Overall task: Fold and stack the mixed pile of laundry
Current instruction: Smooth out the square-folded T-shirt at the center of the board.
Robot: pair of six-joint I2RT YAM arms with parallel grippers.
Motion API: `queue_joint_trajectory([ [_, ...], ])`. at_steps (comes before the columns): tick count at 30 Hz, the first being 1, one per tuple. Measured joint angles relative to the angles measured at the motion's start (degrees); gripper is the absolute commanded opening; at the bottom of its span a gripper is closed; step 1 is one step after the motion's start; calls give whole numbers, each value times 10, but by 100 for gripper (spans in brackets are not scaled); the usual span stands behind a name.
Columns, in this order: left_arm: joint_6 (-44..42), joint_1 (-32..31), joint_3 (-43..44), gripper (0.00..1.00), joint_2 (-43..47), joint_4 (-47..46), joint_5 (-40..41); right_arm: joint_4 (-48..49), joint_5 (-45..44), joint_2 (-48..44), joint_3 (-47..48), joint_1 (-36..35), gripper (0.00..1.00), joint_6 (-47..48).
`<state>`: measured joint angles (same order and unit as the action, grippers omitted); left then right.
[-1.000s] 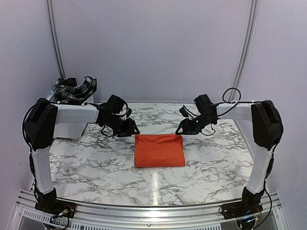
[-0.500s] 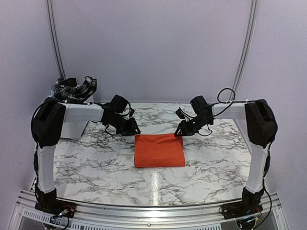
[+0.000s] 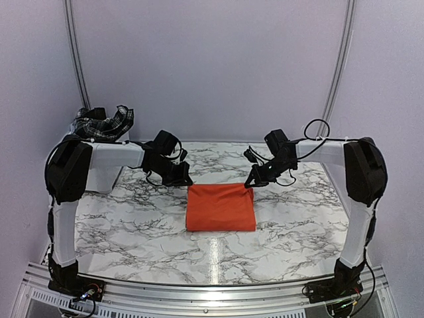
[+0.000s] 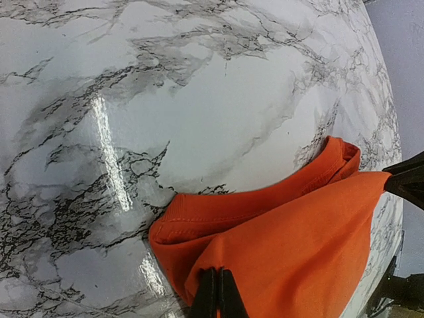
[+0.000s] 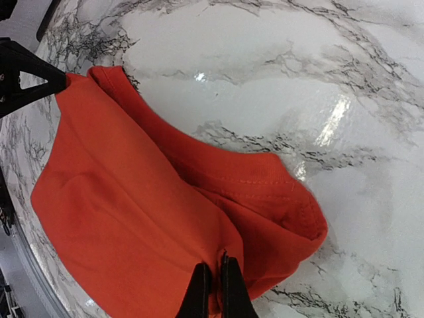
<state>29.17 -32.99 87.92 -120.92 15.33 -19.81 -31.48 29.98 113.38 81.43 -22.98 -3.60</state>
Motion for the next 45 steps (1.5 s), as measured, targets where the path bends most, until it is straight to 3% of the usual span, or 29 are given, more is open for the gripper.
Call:
queue_joint_trajectory([
  [7,-1,0,10,0,7,0,8,-9,30,-43,-9,22,0,5],
  [17,-1,3,60,0,-29,0,8,-10,52,55,21,49,0,-8],
  [24,-8,12,121,0,-96,1,5,-14,28,68,65,58,5,-27],
  [25,-9,13,127,0,-100,1,3,-16,26,68,75,59,7,-27],
  [26,-10,13,131,0,-101,1,3,-16,25,68,82,60,15,-27],
  [27,-11,14,136,6,-103,2,3,-17,22,68,88,61,27,-27],
  [28,-12,14,142,19,-103,3,3,-19,17,68,91,61,38,-28],
  [30,-15,14,151,44,-104,5,5,-26,1,68,94,61,51,-30],
  [33,-19,16,154,68,-102,5,16,-39,-25,67,95,62,64,-35],
  [35,-26,18,143,74,-94,5,25,-45,-37,60,94,62,65,-37],
  [38,-40,22,97,74,-55,7,33,-38,-30,17,71,63,59,-47],
  [41,-50,24,62,68,-6,8,13,1,13,-69,12,58,49,-76],
  [45,-58,9,62,53,16,-11,-34,69,71,-115,-31,41,39,-119],
])
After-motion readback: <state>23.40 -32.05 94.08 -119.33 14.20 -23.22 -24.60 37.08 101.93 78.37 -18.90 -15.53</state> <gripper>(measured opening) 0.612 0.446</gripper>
